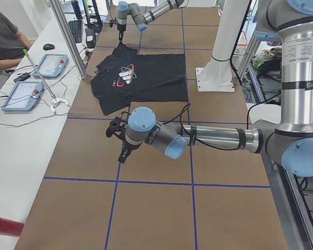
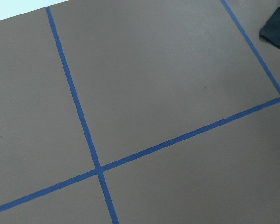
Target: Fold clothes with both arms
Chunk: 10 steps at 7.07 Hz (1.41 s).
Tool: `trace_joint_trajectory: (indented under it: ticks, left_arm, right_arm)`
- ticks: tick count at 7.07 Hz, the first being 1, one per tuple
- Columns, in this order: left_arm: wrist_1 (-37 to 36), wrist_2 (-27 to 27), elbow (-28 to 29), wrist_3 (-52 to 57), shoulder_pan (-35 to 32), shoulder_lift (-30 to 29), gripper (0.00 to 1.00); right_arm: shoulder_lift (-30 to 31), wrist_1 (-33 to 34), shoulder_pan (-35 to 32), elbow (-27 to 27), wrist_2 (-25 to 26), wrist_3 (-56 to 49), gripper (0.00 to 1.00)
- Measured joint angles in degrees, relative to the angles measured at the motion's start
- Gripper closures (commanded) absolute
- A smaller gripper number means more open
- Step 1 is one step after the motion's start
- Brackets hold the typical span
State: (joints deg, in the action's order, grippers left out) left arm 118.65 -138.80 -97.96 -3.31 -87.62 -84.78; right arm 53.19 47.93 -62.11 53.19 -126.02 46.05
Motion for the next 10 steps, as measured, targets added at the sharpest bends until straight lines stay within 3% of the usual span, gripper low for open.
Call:
trace_joint_trajectory:
  ticks: [2,4,7,10]
  left_arm:
    - [0.0,-0.4,-0.4,-0.1,0.1,-0.2,0.0]
    - [0.0,-0.6,0.0,-1.7,1.7,-3.0,0.0]
    - [3.0,-0.1,0.9,-15.6,8.9,-9.2,0.0]
    - [4.0,0.4,4.5,-22.7,12.5,-15.5,0.0]
  right_arm:
    - [4.0,0.5,0.1,8.9,-2.4,5.0,1.0]
    - [1.6,1.8,3.8,11.2,-1.4,12.4,1.0]
    - [-8.6,11.5,10.0,9.3,5.5,17.3,1.0]
    - [-16.8,13.6,13.3,1.3,10.1,18.1,1.0]
